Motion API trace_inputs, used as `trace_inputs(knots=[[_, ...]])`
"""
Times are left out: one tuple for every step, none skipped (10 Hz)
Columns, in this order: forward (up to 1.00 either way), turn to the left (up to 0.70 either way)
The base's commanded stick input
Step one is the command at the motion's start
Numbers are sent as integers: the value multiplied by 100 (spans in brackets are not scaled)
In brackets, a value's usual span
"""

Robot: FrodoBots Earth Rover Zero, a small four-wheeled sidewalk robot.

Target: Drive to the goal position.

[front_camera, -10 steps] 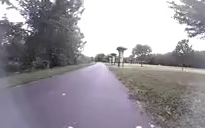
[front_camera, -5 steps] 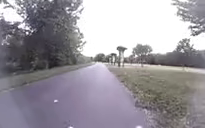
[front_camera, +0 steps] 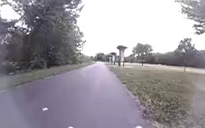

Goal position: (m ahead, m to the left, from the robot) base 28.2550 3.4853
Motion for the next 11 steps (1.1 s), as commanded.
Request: trace_inputs(knots=[[70,7],[70,5],[70,0],[70,0],[70,0],[70,0],[70,2],[70,9],[70,14],[70,14],[70,9]])
